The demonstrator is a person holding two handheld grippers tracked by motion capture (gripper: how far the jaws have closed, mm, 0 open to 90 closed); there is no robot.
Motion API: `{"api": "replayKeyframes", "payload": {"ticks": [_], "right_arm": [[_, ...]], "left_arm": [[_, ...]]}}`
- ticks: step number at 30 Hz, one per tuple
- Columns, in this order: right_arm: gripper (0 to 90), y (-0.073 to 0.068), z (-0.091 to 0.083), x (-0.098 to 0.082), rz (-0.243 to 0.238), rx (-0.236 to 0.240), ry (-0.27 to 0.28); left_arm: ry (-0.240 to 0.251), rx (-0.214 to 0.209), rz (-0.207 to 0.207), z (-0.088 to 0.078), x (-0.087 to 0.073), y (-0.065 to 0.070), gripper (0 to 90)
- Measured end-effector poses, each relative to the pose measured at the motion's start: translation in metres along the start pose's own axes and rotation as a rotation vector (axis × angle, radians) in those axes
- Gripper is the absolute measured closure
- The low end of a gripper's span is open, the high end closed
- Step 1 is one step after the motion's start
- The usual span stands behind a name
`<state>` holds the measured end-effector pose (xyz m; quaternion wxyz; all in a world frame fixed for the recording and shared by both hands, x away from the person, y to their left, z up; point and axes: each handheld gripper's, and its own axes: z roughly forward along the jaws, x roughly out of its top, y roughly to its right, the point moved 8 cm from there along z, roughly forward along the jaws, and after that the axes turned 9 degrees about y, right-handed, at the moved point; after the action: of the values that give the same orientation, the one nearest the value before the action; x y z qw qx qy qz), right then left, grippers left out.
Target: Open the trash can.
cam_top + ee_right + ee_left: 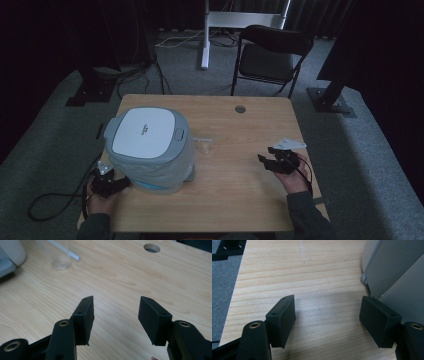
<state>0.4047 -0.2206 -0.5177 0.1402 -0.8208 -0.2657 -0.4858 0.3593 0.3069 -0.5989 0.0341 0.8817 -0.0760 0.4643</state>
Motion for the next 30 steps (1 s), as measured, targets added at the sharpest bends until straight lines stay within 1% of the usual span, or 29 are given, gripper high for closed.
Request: {"api": "replayKeyframes", "payload": {"ticks": [2, 6, 7, 11, 15, 18, 20, 24, 25, 27, 29, 30], "right_arm": [[46.2, -0.001, -0.001, 0.002, -0.001, 0.003, 0.005], [46.5, -0.004, -0.008, 0.016, 0.009, 0.021, 0.042], [46.5, -0.004, -0.008, 0.016, 0.009, 0.021, 0.042], [46.5, -0.009, -0.011, 0.031, 0.017, 0.039, 0.067], [46.8, -0.012, -0.012, 0.038, 0.020, 0.053, 0.069], [46.9, -0.017, -0.013, 0.045, 0.013, 0.064, 0.072], [45.8, -0.021, -0.014, 0.052, 0.004, 0.076, 0.081], [45.2, -0.023, -0.015, 0.060, 0.008, 0.084, 0.091], [45.6, -0.025, -0.016, 0.064, 0.009, 0.099, 0.098], [45.7, -0.027, -0.016, 0.066, 0.008, 0.104, 0.101], [45.7, -0.028, -0.017, 0.069, -0.002, 0.109, 0.107], [46.7, -0.030, -0.017, 0.071, -0.001, 0.120, 0.111]], "left_arm": [[0.000, 0.000, 0.000, 0.000, 0.000, 0.000, 29.6], [0.000, 0.000, 0.000, 0.000, 0.000, 0.000, 29.6], [0.000, 0.000, 0.000, 0.000, 0.000, 0.000, 29.6], [0.000, 0.000, 0.000, 0.000, 0.000, 0.000, 29.6], [0.003, 0.000, -0.002, 0.000, 0.000, 0.000, 29.6], [0.003, 0.000, -0.002, 0.001, 0.000, 0.000, 29.6], [0.003, -0.001, -0.002, 0.001, 0.000, 0.000, 29.6], [0.003, 0.000, -0.001, 0.001, 0.000, 0.000, 29.6], [0.003, 0.000, -0.002, 0.001, 0.000, 0.000, 29.6], [0.003, 0.000, -0.001, 0.001, 0.000, 0.000, 29.6], [0.003, 0.000, -0.002, 0.001, 0.000, 0.000, 29.6], [0.003, -0.001, -0.001, 0.001, 0.000, 0.000, 29.6]]}}
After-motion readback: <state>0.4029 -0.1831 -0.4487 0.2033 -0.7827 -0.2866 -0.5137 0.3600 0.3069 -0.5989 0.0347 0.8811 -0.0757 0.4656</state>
